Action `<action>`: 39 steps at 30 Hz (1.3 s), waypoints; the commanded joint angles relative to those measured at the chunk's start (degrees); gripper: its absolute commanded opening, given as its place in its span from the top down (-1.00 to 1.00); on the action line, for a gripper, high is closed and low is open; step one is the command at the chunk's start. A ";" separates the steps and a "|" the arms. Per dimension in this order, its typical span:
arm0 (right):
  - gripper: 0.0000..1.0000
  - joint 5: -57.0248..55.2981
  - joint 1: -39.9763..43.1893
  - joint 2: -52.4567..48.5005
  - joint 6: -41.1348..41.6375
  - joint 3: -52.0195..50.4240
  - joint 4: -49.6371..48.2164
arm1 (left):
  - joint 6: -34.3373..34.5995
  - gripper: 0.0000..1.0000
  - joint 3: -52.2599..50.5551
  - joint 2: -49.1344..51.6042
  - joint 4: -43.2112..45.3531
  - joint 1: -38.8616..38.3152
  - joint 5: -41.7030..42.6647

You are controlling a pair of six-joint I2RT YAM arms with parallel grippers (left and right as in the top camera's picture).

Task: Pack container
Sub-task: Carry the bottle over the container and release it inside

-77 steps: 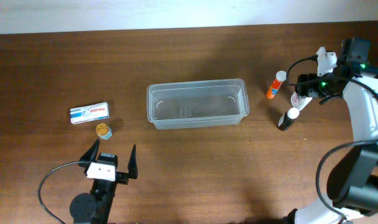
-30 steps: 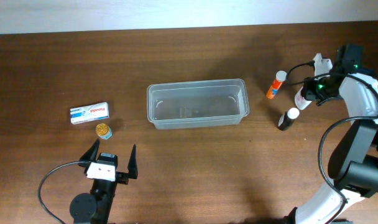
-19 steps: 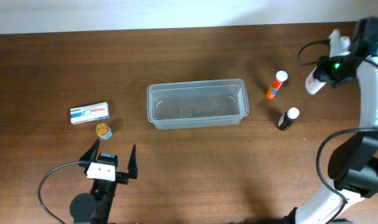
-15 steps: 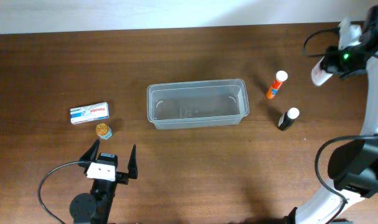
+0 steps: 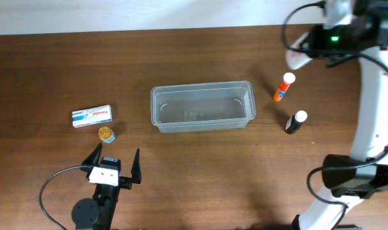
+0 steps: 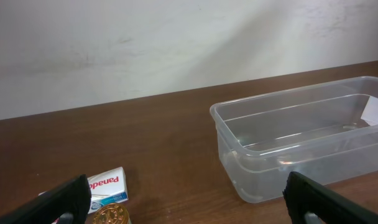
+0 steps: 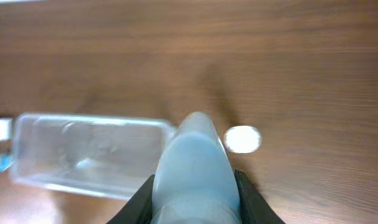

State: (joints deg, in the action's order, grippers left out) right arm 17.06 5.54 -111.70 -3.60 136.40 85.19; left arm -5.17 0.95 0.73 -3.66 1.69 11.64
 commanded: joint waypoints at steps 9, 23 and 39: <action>0.68 -0.70 -13.94 1.07 5.29 -3.37 1.42 | -0.94 -0.99 -0.44 -0.39 0.11 0.35 0.81; 0.67 -4.17 -17.25 0.96 6.01 -26.16 -12.41 | -0.94 -1.00 -0.44 -0.39 0.11 0.35 0.81; 0.67 -10.84 -17.97 0.66 7.61 -41.66 -31.39 | -0.94 -0.99 -0.44 -0.39 0.11 0.35 0.81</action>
State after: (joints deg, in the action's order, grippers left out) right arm 7.57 -11.29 -111.79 3.01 97.36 55.77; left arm -5.17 0.95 0.73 -3.66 1.69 11.66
